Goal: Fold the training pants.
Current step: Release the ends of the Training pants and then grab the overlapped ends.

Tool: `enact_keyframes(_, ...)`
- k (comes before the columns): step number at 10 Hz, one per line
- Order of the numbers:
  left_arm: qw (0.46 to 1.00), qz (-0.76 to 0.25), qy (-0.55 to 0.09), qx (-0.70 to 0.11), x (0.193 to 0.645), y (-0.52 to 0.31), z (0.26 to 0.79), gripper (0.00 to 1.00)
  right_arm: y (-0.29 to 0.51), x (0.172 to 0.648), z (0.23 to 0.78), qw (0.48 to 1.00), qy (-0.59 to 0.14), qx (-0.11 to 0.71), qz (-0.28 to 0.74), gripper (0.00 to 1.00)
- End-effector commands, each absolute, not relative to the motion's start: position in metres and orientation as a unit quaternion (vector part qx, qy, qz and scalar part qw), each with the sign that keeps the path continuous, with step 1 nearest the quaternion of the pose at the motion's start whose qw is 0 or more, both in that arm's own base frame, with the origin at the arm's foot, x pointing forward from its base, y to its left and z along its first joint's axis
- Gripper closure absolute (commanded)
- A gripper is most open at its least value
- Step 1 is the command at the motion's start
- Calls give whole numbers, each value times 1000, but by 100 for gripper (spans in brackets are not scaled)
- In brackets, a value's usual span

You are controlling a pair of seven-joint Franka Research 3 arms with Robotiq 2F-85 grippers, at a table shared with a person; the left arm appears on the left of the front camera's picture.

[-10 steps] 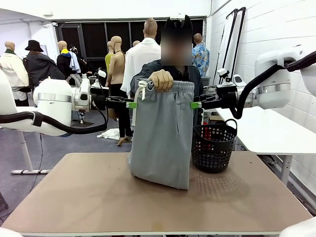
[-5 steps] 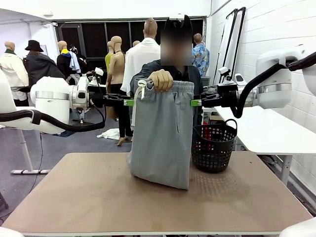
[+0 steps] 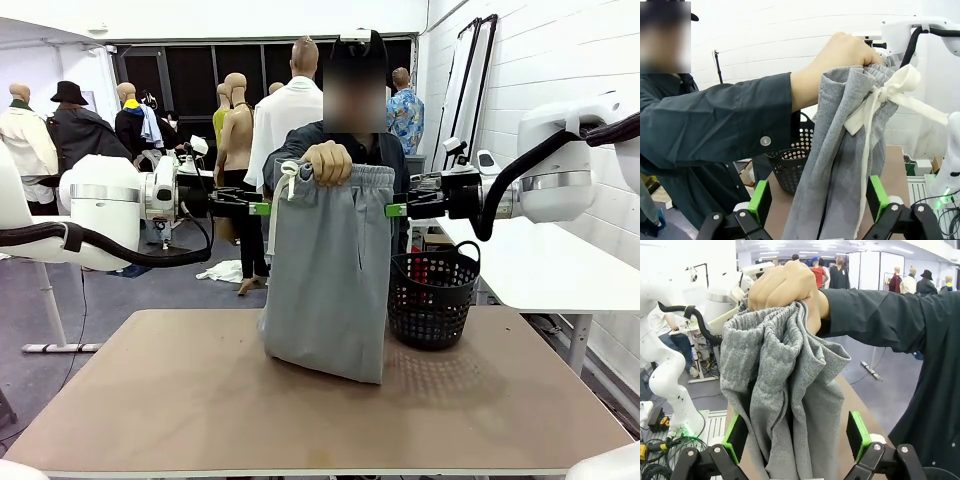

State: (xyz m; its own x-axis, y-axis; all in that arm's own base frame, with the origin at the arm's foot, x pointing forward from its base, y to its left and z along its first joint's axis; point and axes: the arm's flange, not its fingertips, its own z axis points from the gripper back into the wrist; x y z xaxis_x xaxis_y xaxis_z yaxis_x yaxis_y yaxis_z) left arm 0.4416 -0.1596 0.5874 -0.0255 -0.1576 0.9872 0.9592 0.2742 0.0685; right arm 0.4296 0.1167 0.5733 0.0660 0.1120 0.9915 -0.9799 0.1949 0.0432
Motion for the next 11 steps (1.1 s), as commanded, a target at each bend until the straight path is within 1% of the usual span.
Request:
enact_keyframes(1, 581, -474, -554, -361, 441, -162, 585, 0, 123, 427, 572, 597, -508, 438, 441, 0)
enact_keyframes(4, 573, -481, -552, -369, 444, -174, 581, 0, 124, 429, 572, 600, -509, 437, 436, 0)
enact_keyframes(6, 559, -496, -537, -391, 441, -184, 583, 0, 125, 430, 572, 600, -508, 438, 436, 0)
enact_keyframes(11, 547, -511, -536, -389, 444, -199, 589, 0, 125, 427, 573, 593, -499, 451, 443, 0)
